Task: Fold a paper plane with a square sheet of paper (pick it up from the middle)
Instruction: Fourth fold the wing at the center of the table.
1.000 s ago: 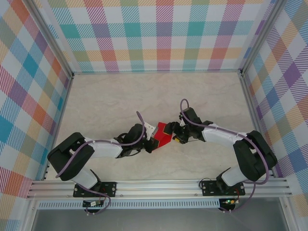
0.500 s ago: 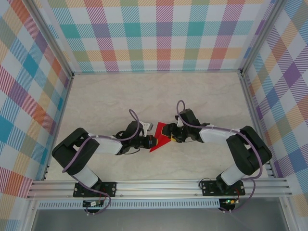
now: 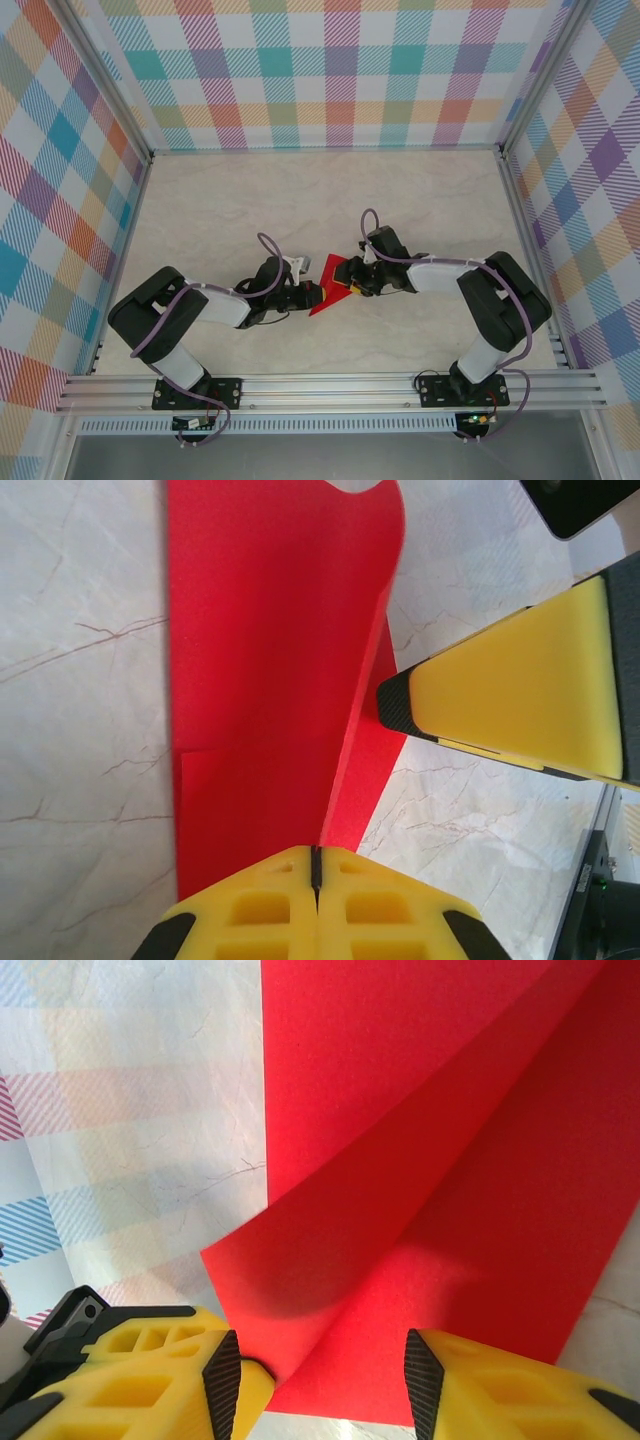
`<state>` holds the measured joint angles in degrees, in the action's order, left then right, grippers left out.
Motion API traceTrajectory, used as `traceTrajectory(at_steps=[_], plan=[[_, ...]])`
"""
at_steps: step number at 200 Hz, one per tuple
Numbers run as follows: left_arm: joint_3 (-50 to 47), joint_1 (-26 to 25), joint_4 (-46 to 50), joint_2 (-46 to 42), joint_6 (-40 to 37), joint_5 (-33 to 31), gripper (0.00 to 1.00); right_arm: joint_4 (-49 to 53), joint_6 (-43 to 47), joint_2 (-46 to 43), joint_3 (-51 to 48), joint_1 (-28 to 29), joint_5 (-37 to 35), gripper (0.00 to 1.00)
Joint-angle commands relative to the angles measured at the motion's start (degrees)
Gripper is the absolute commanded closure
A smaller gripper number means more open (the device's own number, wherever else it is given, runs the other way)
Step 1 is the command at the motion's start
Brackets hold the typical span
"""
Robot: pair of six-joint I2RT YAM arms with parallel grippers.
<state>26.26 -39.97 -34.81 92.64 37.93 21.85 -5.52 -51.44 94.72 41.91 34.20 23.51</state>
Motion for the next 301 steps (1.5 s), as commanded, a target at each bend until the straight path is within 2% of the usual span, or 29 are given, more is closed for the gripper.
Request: traceTrajectory(at_steps=[1, 69, 108, 131, 188, 208, 255, 301], plan=[[-0.97, 0.94, -3.05, -0.27, 2.42, -0.74, 0.97, -1.55, 0.3, 1.23, 2.03, 0.43, 1.19, 0.52], [-2.14, 1.29, -4.57, -0.27, 4.25, -1.17, 0.97, -0.84, -0.72, 4.15, 3.43, 0.52, 0.93, 0.52], [-1.96, 1.39, -3.7, 0.08, 4.31, -1.01, 0.94, 1.2, -1.39, 5.71, 4.41, 0.61, 0.08, 0.52], [-1.84, 1.58, -1.86, -0.71, 3.83, -1.38, 0.88, 3.87, -1.45, 6.27, 5.08, 0.77, -1.16, 0.51], [-1.25, 2.26, 6.42, -6.0, 2.8, -4.76, 0.66, 12.27, -2.55, 8.31, 7.25, 0.96, -5.48, 0.5], [-1.26, 2.35, 7.86, -8.71, 2.93, -5.43, 0.62, 16.91, -2.68, 9.08, 8.73, 1.24, -7.5, 0.5], [-1.21, 2.35, 6.64, -10.43, 3.66, -4.42, 0.61, 24.51, -2.78, 12.03, 12.43, 2.34, -10.24, 0.5], [0.45, 2.35, 2.13, -6.62, 4.33, 1.28, 0.7, 32.19, -3.38, 14.65, 16.65, 3.44, -13.81, 0.5]])
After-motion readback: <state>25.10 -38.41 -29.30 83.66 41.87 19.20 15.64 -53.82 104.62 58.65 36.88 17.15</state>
